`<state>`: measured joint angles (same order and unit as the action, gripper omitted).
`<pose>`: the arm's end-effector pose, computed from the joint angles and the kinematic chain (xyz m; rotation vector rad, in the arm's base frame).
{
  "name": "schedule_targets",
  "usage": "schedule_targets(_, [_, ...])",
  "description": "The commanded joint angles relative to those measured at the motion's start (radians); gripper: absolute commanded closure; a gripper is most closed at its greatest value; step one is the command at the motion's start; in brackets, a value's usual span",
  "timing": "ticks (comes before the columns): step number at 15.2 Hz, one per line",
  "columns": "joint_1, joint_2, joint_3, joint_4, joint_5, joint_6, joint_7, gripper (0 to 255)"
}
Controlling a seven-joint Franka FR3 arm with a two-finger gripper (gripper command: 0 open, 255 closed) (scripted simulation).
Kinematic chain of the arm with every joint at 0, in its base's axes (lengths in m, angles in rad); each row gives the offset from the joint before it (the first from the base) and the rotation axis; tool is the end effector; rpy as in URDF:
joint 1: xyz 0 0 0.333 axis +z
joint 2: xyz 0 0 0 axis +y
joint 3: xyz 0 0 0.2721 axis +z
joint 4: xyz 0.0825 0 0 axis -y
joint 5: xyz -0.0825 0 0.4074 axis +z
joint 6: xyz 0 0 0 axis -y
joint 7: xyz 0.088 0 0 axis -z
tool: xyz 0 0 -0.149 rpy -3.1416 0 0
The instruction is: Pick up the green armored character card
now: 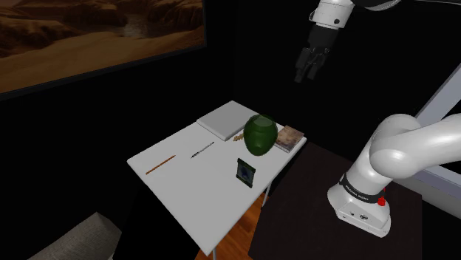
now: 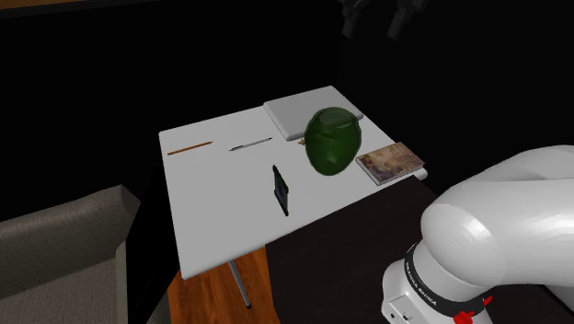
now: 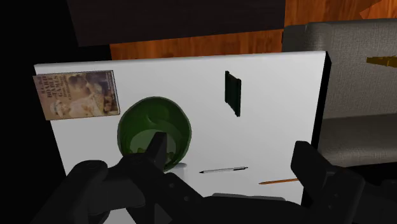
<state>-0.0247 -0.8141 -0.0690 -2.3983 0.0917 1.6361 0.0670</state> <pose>0.3624 -0.0221 0.5132 -2.9912 0.2158 -0.0765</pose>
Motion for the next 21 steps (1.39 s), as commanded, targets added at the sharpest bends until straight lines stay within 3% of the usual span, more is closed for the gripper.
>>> schedule_targets(1, [0.000,0.000,0.000,0.000,0.000,0.000,0.000,0])
schedule_targets(11, [0.046,0.368,0.078,0.027,0.021,0.180,0.043,0])
schedule_targets(21, [0.084,0.776,0.137,0.153,0.012,0.299,0.093,0])
